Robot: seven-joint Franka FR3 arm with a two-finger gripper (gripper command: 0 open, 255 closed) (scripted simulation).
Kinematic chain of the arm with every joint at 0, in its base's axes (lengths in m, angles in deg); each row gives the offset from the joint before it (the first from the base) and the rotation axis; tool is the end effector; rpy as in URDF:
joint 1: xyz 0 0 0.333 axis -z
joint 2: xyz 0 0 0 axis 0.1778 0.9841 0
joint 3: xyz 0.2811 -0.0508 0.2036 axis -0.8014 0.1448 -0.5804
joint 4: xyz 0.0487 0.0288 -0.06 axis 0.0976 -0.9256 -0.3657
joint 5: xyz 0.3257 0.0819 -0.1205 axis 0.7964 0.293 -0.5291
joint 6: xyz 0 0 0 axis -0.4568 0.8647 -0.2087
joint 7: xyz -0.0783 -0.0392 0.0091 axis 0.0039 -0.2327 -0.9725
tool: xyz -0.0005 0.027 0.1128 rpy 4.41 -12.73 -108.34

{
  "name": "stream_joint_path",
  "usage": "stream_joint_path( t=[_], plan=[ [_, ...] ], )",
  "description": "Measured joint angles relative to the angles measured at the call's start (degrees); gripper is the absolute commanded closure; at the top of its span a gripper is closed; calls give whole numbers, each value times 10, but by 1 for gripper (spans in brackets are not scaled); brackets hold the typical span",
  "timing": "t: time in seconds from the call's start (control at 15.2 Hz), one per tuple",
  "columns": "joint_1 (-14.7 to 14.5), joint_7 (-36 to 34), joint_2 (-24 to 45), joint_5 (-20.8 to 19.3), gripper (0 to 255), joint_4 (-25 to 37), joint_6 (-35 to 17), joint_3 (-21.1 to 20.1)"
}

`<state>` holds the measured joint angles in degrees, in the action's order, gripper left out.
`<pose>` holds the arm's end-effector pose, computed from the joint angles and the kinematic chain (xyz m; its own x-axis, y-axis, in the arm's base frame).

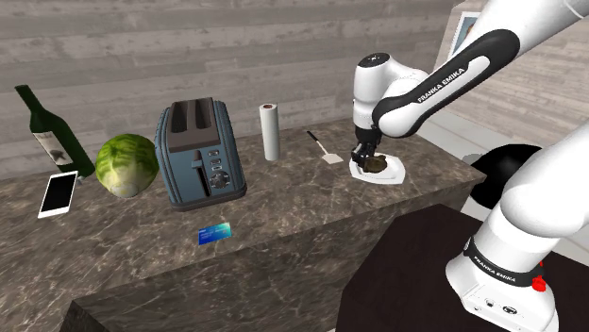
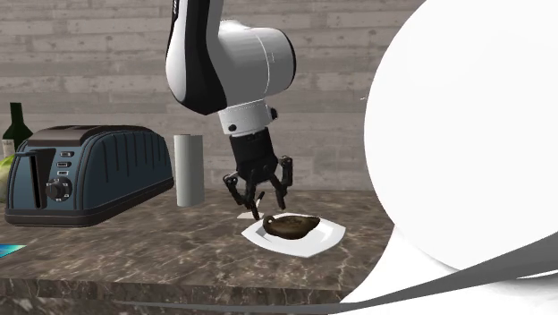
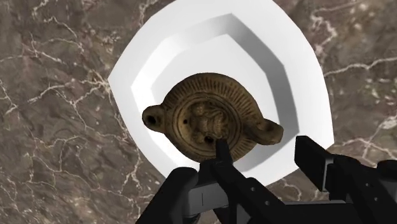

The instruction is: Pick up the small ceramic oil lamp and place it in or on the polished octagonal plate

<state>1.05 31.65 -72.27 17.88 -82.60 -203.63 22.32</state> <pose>0.3549 -0.0458 0.3767 0.9967 -0.0570 0.0573 -0.0702 -0.9619 0.2642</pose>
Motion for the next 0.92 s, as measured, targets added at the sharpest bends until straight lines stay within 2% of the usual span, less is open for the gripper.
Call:
stream_joint_path(
  t=[0.33, 0.66, 0.92],
  plan=[
    [0, 0, 0, 0, 0, 0, 0, 0],
    [-22, 20, -55, 36, 0, 22, 78, -5],
    [-24, 23, -62, 40, 0, 25, 88, -4]
  ],
)
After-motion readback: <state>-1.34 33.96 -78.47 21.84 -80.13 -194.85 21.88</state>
